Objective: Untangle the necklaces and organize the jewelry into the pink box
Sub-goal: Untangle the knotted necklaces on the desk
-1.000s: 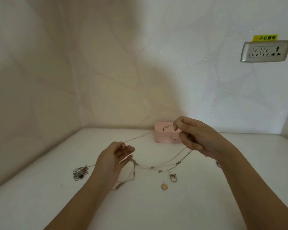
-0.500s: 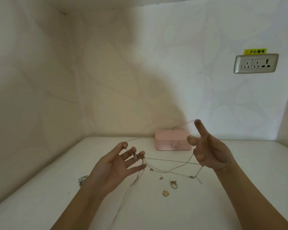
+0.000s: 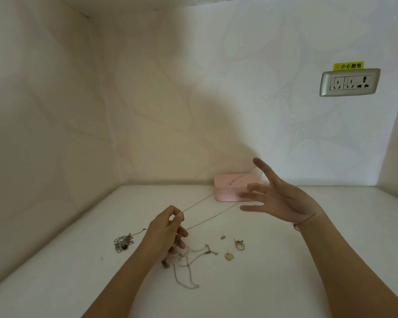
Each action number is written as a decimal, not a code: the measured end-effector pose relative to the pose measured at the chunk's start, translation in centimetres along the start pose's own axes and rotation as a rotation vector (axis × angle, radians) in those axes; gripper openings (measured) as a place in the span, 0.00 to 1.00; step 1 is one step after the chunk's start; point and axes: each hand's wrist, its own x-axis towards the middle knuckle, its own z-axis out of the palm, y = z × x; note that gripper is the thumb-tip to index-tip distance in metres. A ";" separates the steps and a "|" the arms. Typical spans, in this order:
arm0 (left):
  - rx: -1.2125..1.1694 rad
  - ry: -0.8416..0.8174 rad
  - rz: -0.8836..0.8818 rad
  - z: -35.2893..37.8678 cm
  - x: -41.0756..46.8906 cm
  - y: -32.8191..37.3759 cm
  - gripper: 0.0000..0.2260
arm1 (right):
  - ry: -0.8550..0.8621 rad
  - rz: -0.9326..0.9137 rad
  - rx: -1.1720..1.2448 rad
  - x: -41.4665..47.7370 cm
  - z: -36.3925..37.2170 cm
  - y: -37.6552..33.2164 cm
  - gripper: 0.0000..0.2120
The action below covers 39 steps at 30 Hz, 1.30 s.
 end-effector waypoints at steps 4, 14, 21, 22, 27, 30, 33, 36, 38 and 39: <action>0.212 0.022 0.065 0.6 0.6 -1.1 0.10 | 0.270 0.017 0.083 0.4 0.6 0.1 0.29; 0.245 -0.111 0.110 1.0 0.7 -1.4 0.10 | 0.764 0.243 -0.540 1.0 -1.3 1.5 0.17; 0.131 -0.166 0.149 1.2 0.8 -1.2 0.02 | 0.829 0.220 -0.593 0.9 -1.5 1.3 0.18; 0.123 -0.157 0.159 1.3 0.8 -1.2 0.02 | 0.844 0.217 -0.595 0.9 -1.7 1.4 0.18; 0.022 -0.016 0.171 2.2 0.8 -1.0 0.06 | 0.888 0.300 -0.581 0.8 -2.3 2.2 0.19; -0.013 0.006 0.149 2.7 0.7 -1.1 0.08 | 0.838 0.436 -0.737 0.8 -2.2 2.6 0.12; 0.023 0.000 0.125 2.8 0.8 -1.3 0.05 | 0.884 0.510 -0.931 1.2 -2.4 3.4 0.07; 0.068 -0.020 0.070 2.6 0.9 -1.3 0.02 | 0.924 0.570 -1.154 1.7 -2.7 4.0 0.04; 0.181 -0.060 0.044 2.4 1.0 -1.4 0.05 | 0.900 0.613 -1.374 2.0 -2.5 4.3 0.06; 0.243 -0.077 0.041 2.4 1.0 -1.5 0.06 | 0.881 0.597 -1.456 2.1 -2.2 4.4 0.08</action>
